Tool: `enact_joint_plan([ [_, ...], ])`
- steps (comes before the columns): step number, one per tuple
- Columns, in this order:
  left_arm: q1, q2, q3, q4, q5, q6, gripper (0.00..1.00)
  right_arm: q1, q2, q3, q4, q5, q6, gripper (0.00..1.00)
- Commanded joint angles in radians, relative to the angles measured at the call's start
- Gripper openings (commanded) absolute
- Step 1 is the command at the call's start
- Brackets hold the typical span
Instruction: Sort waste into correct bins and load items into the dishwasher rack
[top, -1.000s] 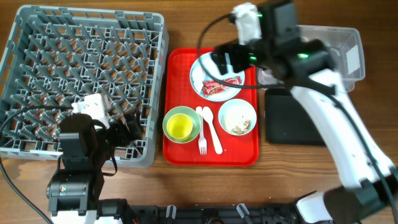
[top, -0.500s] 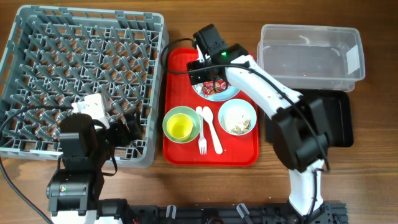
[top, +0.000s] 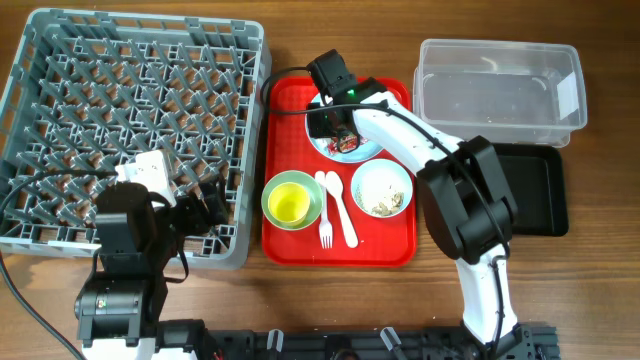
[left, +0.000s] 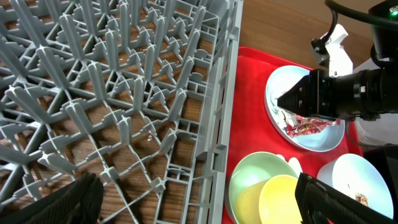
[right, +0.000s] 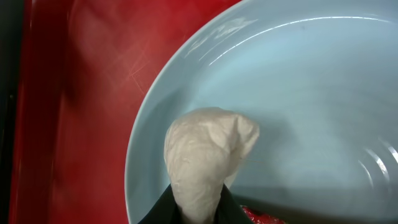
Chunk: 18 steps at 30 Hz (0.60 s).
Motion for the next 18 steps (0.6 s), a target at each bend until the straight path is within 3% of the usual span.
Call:
enact_joint_plan([
  [1, 0.008, -0.002, 0.021, 0.003, -0.005, 0.019, 1.0, -0.031, -0.133, 0.016, -0.013, 0.047, -0.003, 0.14],
  [7, 0.008, -0.002, 0.021, 0.003, -0.005, 0.019, 1.0, -0.195, -0.405, 0.016, -0.122, 0.171, 0.049, 0.1],
  [10, 0.008, -0.002, 0.021, 0.003, -0.005, 0.019, 1.0, -0.307, -0.429, 0.016, -0.234, 0.23, 0.206, 0.1],
  [13, 0.008, -0.002, 0.021, 0.003, -0.005, 0.019, 1.0, -0.4, -0.421, -0.006, -0.27, 0.222, 0.242, 0.1],
  [16, 0.008, -0.002, 0.021, 0.003, -0.005, 0.019, 1.0, -0.464, -0.412, -0.044, -0.262, 0.22, 0.243, 0.17],
  [18, 0.008, -0.002, 0.021, 0.003, -0.005, 0.019, 1.0, -0.491, -0.402, -0.063, -0.248, 0.219, 0.244, 0.28],
])
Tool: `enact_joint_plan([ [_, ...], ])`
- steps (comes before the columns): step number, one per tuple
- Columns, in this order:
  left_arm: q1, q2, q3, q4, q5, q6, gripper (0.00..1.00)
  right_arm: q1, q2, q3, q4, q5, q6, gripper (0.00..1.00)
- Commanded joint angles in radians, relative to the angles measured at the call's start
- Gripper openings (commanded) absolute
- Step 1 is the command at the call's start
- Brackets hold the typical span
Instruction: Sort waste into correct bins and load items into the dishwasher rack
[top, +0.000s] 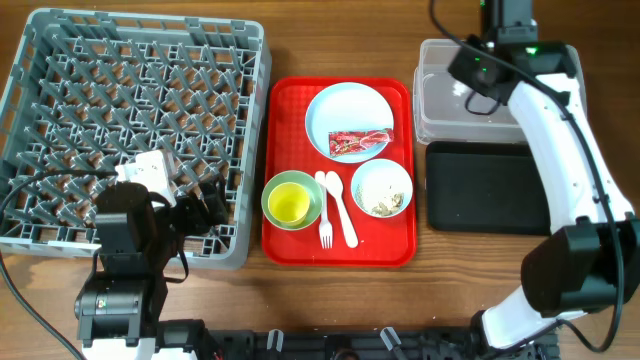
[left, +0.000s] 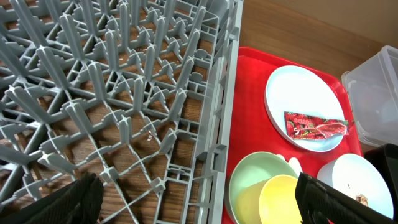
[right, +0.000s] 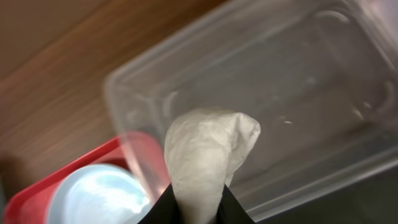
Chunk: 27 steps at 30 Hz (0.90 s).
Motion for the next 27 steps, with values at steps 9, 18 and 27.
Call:
enact_joint_plan([
  [9, 0.008, -0.002, 0.021, 0.003, -0.005, 0.019, 1.0, -0.022, 0.007, -0.025, 0.133, -0.252, -0.145, 0.87],
  [18, 0.008, -0.002, 0.021, 0.003, -0.005, 0.019, 1.0, 0.216, 0.007, -0.069, 0.032, -0.346, -0.541, 0.89],
  [27, 0.008, -0.002, 0.021, 0.001, -0.005, 0.019, 1.0, 0.264, 0.169, -0.122, 0.043, -0.195, -0.444, 0.88],
])
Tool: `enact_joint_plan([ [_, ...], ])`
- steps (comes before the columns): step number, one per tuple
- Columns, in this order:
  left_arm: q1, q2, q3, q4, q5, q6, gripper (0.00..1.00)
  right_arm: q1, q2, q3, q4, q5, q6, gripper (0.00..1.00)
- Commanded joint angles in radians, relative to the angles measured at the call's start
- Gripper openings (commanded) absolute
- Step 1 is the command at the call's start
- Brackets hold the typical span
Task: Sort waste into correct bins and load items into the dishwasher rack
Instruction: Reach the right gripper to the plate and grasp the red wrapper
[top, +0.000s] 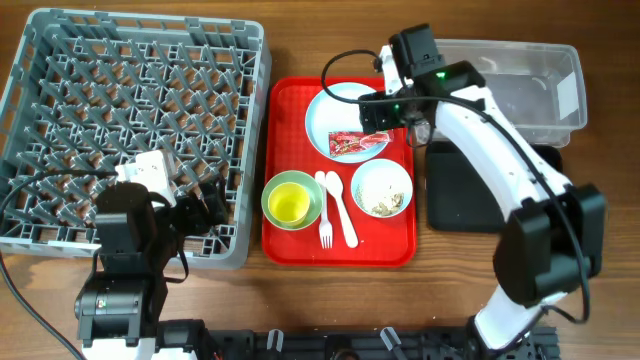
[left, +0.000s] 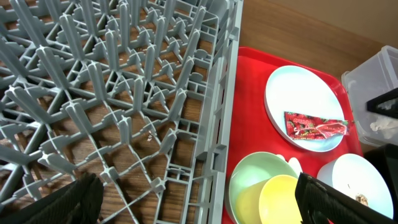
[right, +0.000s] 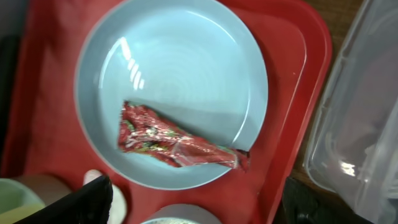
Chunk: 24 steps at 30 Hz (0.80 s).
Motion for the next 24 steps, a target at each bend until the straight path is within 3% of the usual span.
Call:
enact_joint_plan([
  [1, 0.008, -0.002, 0.021, -0.001, -0.005, 0.019, 1.0, 0.002, 0.098, -0.009, 0.002, 0.051, 0.041, 0.88],
  [7, 0.008, -0.002, 0.021, -0.002, -0.005, 0.019, 1.0, 0.002, 0.2, -0.009, 0.022, 0.035, 0.092, 0.85],
  [13, 0.008, -0.002, 0.021, -0.001, -0.006, 0.019, 1.0, 0.002, 0.198, -0.005, 0.013, 0.027, 0.12, 0.24],
  [16, 0.008, -0.002, 0.021, -0.001, -0.006, 0.019, 1.0, 0.0, 0.197, 0.009, -0.003, 0.029, 0.125, 0.04],
  [20, 0.008, -0.002, 0.021, -0.001, -0.005, 0.019, 1.0, 0.0, 0.192, 0.03, -0.016, 0.025, 0.127, 0.04],
  [21, 0.008, -0.002, 0.021, -0.001, -0.006, 0.019, 1.0, 0.0, 0.189, 0.035, -0.011, 0.009, 0.122, 0.12],
  [22, 0.008, -0.002, 0.021, -0.001, -0.006, 0.019, 1.0, 0.0, 0.182, 0.042, -0.007, -0.015, 0.086, 0.26],
  [24, 0.008, -0.002, 0.021, -0.001, -0.006, 0.019, 1.0, 0.0, 0.166, 0.053, -0.008, -0.029, -0.002, 0.38],
])
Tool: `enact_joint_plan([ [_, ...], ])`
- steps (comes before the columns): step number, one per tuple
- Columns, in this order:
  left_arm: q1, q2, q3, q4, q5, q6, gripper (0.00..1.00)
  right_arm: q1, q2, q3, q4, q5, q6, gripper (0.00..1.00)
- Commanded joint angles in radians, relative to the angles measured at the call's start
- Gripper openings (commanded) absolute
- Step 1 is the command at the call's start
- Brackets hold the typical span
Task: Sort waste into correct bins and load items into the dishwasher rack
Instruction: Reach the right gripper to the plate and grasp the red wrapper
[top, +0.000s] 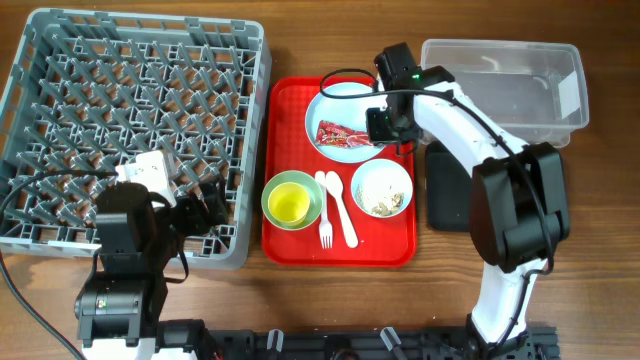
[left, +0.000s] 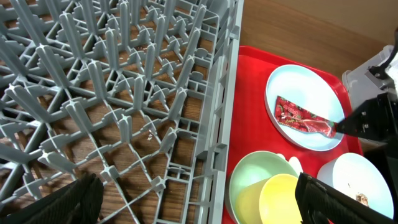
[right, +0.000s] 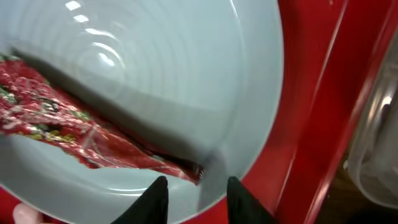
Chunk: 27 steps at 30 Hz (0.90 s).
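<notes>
A red wrapper (top: 337, 133) lies on the light blue plate (top: 345, 105) at the back of the red tray (top: 285, 150). My right gripper (top: 386, 126) is low at the plate's right rim. In the right wrist view it (right: 198, 190) is open, with the right end of the wrapper (right: 81, 130) just ahead of its fingertips. The left gripper (left: 200, 205) hangs wide open and empty over the near right corner of the grey dishwasher rack (top: 130, 120). The left wrist view also shows the wrapper (left: 303, 118).
On the tray's front half sit a green bowl holding a yellow cup (top: 290, 202), a white fork and spoon (top: 335, 212), and a white bowl with food scraps (top: 381, 188). A clear bin (top: 500, 85) and a black bin (top: 450, 195) stand right of the tray.
My right gripper was open well above the plate and is now low at its right rim, at the wrapper's end. The wrapper has shifted a little left and turned. The left arm is unchanged.
My right gripper was shut on a crumpled white napkin on the blue plate. Then it held the napkin over the clear bin. Later it was open and empty above the plate, and now it sits low at the wrapper's right end.
</notes>
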Motion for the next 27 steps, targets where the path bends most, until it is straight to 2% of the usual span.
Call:
enact_joint_plan([
  [1, 0.008, -0.002, 0.021, 0.003, -0.006, 0.019, 1.0, 0.0, -0.026, 0.045, 0.003, -0.039, -0.144, 0.42],
  [3, 0.008, -0.002, 0.021, 0.003, -0.006, 0.019, 1.0, 0.0, -0.04, 0.048, 0.003, -0.038, -0.293, 0.47],
  [4, 0.008, -0.002, 0.021, 0.003, -0.006, 0.019, 1.0, 0.0, -0.041, 0.048, -0.002, -0.041, -0.377, 0.54],
  [6, 0.008, -0.002, 0.021, 0.003, -0.006, 0.019, 1.0, 0.001, -0.041, 0.048, -0.032, -0.075, -0.639, 0.59],
  [7, 0.008, -0.002, 0.021, 0.003, -0.006, 0.019, 1.0, 0.002, -0.041, 0.048, -0.036, -0.079, -0.708, 0.59],
  [9, 0.008, -0.002, 0.021, 0.003, -0.006, 0.019, 1.0, 0.01, -0.041, 0.045, -0.027, -0.08, -0.758, 0.63],
  [12, 0.008, -0.002, 0.021, 0.003, -0.006, 0.019, 1.0, 0.031, -0.04, 0.042, -0.003, -0.08, -0.759, 0.64],
  [15, 0.008, -0.002, 0.021, 0.003, -0.006, 0.019, 1.0, 0.055, -0.039, 0.017, 0.029, -0.113, -0.788, 0.71],
  [27, 0.008, -0.002, 0.021, 0.003, -0.006, 0.019, 1.0, 0.064, 0.042, 0.012, 0.067, -0.13, -0.78, 0.72],
])
